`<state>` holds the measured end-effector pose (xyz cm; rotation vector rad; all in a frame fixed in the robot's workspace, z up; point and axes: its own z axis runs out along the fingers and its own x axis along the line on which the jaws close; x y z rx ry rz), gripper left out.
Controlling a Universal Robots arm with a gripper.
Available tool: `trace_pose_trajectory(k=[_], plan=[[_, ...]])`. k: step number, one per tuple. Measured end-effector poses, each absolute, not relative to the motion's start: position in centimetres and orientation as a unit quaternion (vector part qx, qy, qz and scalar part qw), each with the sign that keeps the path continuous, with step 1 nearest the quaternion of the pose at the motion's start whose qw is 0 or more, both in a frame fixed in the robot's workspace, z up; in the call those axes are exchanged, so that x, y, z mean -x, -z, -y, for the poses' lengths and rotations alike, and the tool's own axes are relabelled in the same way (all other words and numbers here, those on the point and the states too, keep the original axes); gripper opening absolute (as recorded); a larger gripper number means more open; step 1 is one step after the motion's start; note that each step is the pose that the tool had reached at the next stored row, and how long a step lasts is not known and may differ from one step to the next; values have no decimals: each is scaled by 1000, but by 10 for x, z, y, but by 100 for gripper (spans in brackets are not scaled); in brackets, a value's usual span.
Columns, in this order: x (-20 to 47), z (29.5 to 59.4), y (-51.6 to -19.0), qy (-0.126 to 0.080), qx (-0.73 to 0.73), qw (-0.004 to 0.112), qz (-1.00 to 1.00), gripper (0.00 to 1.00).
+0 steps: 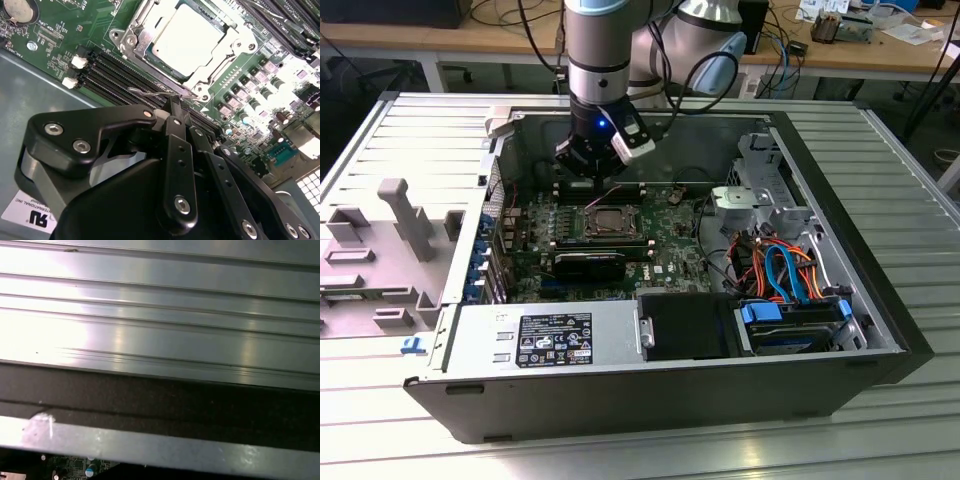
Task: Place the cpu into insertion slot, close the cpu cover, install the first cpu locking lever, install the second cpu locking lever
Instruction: 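Install the first cpu locking lever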
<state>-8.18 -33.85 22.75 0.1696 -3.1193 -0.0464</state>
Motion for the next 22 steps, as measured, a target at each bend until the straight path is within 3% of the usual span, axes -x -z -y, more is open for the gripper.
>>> trace_pose_trajectory(k=[22], plan=[[68,335,-215,9,-56,9,998,11]])
